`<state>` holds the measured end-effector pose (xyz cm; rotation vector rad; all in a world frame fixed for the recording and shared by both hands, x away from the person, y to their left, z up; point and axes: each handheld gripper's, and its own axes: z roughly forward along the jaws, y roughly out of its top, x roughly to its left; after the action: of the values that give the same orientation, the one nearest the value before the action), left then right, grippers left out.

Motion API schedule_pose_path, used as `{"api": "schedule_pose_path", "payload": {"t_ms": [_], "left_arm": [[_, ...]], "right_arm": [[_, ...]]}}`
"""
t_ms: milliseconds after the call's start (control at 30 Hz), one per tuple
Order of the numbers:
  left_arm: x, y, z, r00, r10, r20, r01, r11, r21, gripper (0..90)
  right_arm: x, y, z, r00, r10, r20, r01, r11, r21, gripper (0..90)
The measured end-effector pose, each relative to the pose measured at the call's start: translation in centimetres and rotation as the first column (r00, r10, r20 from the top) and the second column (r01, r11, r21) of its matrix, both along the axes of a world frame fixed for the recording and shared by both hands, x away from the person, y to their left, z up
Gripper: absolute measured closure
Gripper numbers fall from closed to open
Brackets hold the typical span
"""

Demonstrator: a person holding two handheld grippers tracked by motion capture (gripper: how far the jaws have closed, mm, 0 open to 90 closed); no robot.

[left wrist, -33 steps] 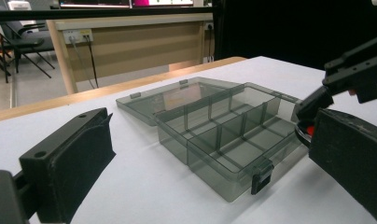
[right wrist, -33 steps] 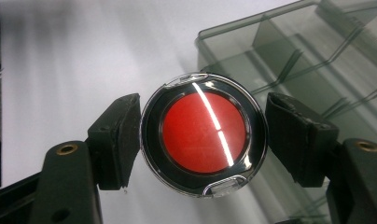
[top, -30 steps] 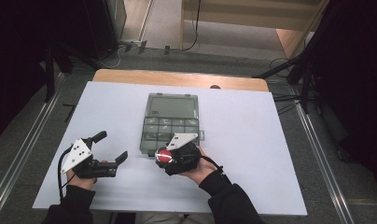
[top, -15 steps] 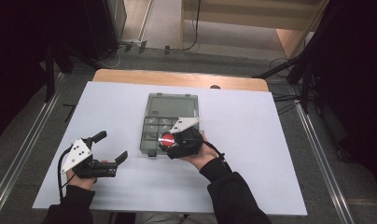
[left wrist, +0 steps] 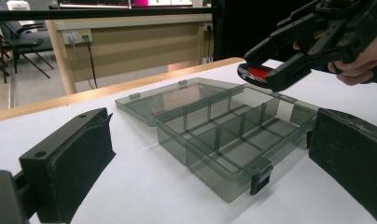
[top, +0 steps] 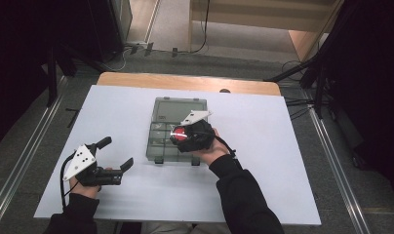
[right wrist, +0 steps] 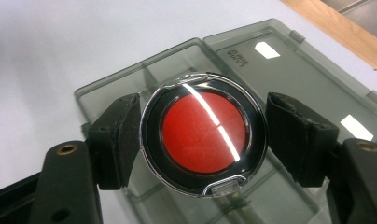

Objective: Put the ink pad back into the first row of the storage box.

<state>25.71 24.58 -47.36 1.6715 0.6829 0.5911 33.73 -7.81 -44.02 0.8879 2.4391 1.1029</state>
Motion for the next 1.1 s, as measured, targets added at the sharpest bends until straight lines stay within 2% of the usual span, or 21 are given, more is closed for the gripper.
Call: {"api": "schedule_pose_path", "payload": {"t_ms": [433, 500, 633, 1000, 1067, 1100], "left_arm": [[0.0, 0.0, 0.0, 1.0000, -0.001, -0.002, 0.001, 1.0000, -0.001, 0.0], [0.0, 0.0, 0.0, 1.0000, -0.002, -0.002, 0.002, 1.0000, -0.001, 0.0], [0.1, 0.0, 0.0, 1.0000, -0.003, -0.002, 0.003, 1.0000, 0.000, 0.0], [0.1, 0.0, 0.0, 1.0000, -0.007, -0.005, 0.007, 1.0000, 0.003, 0.0], [0.1, 0.0, 0.0, 0.9999, -0.009, -0.006, 0.009, 1.0000, 0.001, 0.0], [0.1, 0.0, 0.0, 0.9999, -0.010, -0.007, 0.010, 1.0000, 0.002, 0.0]], "right_arm": [[2.8, -0.5, -0.6, 0.9965, -0.081, -0.020, 0.080, 0.996, -0.043, 30.8], [3.5, -0.9, -0.9, 0.9932, -0.112, -0.032, 0.111, 0.993, -0.040, 30.8], [4.1, -1.3, -1.4, 0.9891, -0.140, -0.047, 0.137, 0.989, -0.052, 30.8], [4.4, -0.8, -2.3, 0.9881, -0.143, -0.056, 0.138, 0.987, -0.086, 30.7], [4.4, -0.7, -2.3, 0.9871, -0.153, -0.047, 0.149, 0.985, -0.081, 28.6], [4.2, -0.8, -2.2, 0.9894, -0.135, -0.054, 0.133, 0.990, -0.046, 10.1]]}}
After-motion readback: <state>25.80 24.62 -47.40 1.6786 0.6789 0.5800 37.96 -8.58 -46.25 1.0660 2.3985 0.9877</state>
